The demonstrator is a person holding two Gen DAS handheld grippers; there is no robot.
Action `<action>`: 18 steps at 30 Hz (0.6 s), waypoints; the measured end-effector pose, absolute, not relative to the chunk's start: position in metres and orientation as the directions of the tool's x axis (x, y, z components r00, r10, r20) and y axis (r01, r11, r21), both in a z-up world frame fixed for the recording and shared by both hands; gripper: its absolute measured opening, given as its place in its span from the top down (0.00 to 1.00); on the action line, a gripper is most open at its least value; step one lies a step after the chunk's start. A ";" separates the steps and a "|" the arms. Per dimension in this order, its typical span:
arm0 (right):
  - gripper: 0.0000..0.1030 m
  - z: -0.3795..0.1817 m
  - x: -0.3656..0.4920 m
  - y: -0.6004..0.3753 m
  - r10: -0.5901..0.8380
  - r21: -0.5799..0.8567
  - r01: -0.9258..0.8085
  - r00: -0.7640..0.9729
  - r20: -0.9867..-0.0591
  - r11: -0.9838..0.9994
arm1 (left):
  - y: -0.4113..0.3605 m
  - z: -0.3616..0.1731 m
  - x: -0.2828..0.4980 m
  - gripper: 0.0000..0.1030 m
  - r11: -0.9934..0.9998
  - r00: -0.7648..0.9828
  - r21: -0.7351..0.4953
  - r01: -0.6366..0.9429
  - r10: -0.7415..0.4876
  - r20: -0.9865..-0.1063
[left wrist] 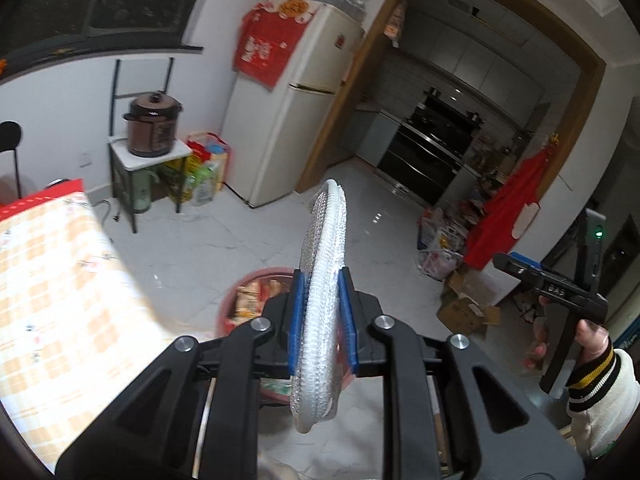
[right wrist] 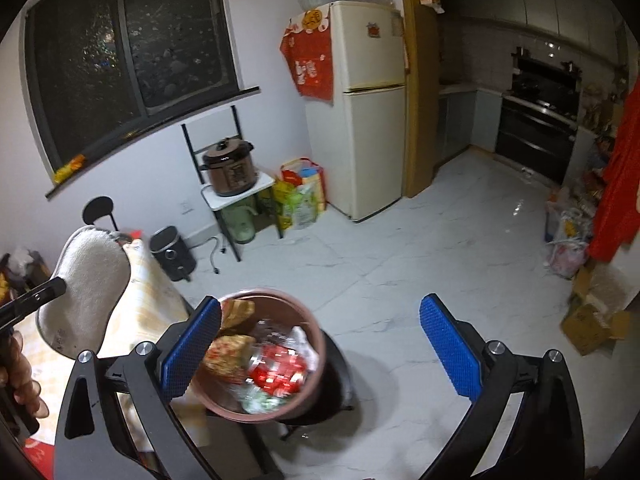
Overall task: Collect trash
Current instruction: 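Carry the grey mesh pad over the brown bin and open the left tool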
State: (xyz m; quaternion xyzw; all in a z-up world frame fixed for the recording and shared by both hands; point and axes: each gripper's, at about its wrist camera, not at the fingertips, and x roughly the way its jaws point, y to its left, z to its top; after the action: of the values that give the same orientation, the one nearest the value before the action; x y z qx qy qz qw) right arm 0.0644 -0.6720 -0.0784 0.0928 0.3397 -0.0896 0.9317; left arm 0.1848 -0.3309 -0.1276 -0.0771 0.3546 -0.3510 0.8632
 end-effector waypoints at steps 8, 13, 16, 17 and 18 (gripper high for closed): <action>0.05 -0.084 0.041 -0.707 -0.138 0.122 0.288 0.737 -0.662 0.950 | -0.395 -0.160 0.202 0.80 0.701 0.417 -0.399 0.591 -0.689 -0.593; 0.05 -0.096 0.030 -0.716 -0.146 0.129 0.315 0.716 -0.682 0.940 | -0.424 -0.176 0.219 0.65 0.685 0.382 -0.391 0.614 -0.692 -0.613; 0.05 -0.097 0.031 -0.717 -0.144 0.133 0.318 0.712 -0.687 0.939 | -0.427 -0.181 0.230 0.21 0.743 0.443 -0.346 0.573 -0.636 -0.632; 0.05 -0.096 0.031 -0.716 -0.143 0.133 0.316 0.714 -0.685 0.939 | -0.424 -0.179 0.235 0.21 0.750 0.455 -0.351 0.561 -0.633 -0.626; 0.05 -0.098 0.030 -0.716 -0.143 0.133 0.315 0.717 -0.682 0.940 | -0.421 -0.177 0.237 0.20 0.753 0.457 -0.357 0.553 -0.632 -0.626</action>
State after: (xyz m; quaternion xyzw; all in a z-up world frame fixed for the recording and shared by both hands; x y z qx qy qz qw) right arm 0.0298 -0.7161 -0.0977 0.1206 0.3551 -0.1246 0.9186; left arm 0.2374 -0.4206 -0.1766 -0.0509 0.3880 -0.3478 0.8520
